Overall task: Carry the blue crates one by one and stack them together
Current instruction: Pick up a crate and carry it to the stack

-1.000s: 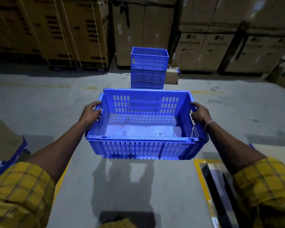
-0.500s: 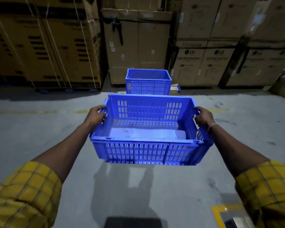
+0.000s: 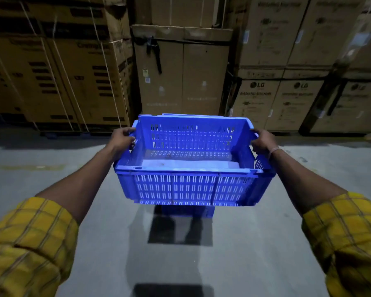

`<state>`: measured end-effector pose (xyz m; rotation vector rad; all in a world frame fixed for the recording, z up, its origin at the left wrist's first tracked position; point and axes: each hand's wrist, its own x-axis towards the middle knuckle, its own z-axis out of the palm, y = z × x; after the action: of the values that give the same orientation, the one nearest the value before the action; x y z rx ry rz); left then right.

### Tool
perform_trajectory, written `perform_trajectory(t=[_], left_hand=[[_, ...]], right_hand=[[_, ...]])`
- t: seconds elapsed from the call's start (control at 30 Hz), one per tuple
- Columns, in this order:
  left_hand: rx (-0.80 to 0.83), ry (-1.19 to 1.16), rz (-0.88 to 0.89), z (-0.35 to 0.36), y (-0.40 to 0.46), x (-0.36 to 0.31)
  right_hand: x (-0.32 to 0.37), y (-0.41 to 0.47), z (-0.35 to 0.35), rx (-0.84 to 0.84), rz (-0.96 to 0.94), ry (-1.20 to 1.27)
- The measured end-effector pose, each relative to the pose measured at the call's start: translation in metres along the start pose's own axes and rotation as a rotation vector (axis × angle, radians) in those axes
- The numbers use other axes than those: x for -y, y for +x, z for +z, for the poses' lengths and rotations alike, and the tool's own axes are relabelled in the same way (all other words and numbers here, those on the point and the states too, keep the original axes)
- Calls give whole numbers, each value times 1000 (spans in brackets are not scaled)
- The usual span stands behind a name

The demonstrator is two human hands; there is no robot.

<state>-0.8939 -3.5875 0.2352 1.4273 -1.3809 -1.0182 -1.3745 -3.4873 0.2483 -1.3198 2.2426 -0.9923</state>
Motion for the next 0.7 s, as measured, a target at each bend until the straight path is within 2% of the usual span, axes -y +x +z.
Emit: perform_trajectory(t=[0.33, 0.7], left_hand=[[-19, -26, -4, 67, 177, -47], [39, -28, -5, 131, 386, -37]], right_hand=[[45, 194, 8, 8, -82, -54], [69, 382, 83, -33, -13, -142]])
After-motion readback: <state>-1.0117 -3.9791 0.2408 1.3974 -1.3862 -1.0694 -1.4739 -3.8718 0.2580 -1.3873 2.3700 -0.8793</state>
